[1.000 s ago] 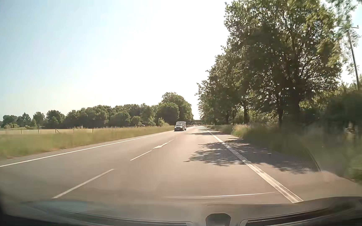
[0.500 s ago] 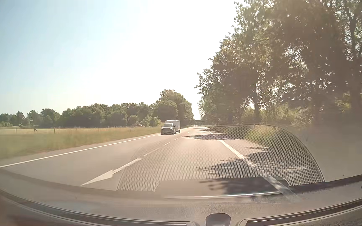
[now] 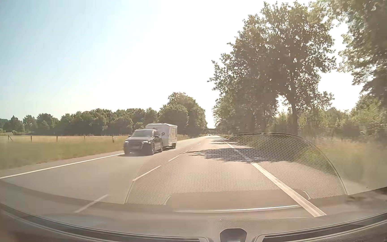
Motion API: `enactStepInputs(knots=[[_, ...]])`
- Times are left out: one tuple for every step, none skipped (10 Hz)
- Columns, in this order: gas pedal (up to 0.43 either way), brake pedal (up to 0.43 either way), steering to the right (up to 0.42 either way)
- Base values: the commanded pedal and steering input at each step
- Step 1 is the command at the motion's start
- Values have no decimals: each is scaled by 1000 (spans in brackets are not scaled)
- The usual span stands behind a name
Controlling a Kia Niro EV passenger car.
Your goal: Follow the waypoints while adhering to traffic rules and regulations
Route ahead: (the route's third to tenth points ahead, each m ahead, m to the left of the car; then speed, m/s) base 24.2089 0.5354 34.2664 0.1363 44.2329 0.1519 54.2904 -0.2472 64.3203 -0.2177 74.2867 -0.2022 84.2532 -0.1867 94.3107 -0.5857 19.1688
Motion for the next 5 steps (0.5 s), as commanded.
enactStepInputs(knots=[[240,6,3],[240,6,3],[240,6,3],[240,6,4],[240,6,4]])
